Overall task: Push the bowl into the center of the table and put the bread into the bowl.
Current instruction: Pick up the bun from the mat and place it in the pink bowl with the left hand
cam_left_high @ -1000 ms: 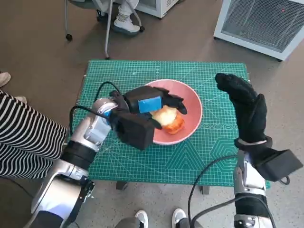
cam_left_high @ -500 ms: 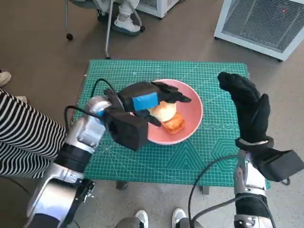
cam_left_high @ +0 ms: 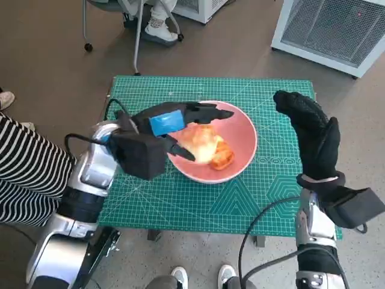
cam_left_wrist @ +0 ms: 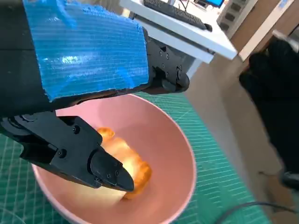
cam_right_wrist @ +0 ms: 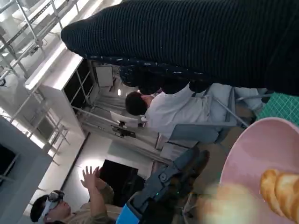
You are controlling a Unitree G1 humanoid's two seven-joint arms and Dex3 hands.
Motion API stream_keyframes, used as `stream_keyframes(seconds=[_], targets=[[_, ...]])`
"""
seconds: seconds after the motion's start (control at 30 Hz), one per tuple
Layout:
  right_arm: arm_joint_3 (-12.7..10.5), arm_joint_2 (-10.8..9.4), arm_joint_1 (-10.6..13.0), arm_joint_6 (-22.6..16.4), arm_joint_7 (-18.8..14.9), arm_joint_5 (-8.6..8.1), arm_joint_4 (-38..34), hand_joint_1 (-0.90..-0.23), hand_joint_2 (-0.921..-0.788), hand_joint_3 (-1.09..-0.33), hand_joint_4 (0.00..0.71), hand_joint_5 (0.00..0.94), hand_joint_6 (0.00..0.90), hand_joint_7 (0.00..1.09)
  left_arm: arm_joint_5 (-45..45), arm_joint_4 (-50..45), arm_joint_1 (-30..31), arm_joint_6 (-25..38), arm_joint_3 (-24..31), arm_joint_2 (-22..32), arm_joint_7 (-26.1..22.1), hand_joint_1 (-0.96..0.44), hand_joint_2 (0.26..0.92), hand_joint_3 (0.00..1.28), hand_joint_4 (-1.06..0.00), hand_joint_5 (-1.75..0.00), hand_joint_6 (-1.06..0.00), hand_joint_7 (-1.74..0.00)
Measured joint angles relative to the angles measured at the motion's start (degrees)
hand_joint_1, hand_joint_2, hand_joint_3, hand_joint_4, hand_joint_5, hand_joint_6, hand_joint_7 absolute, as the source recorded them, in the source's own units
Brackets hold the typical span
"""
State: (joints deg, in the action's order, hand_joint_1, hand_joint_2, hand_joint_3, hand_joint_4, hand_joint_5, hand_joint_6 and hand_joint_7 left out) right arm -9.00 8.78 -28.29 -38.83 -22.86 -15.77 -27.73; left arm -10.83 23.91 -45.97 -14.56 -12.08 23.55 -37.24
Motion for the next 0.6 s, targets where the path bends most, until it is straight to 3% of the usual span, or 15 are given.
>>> stream_keyframes(seconds=[0.6], targets=[[-0.1,0.1,-0.3,1.0,-0.3,-0.26,1.1,-0.736,-0.921,-0.753,0.178,0.004,0.015,0.58,4.7,6.5,0.6,-6.2,3.6,0.3,0.1,-0.33,0.821,0.01,-0.09,0.0,-0.2,0.0]])
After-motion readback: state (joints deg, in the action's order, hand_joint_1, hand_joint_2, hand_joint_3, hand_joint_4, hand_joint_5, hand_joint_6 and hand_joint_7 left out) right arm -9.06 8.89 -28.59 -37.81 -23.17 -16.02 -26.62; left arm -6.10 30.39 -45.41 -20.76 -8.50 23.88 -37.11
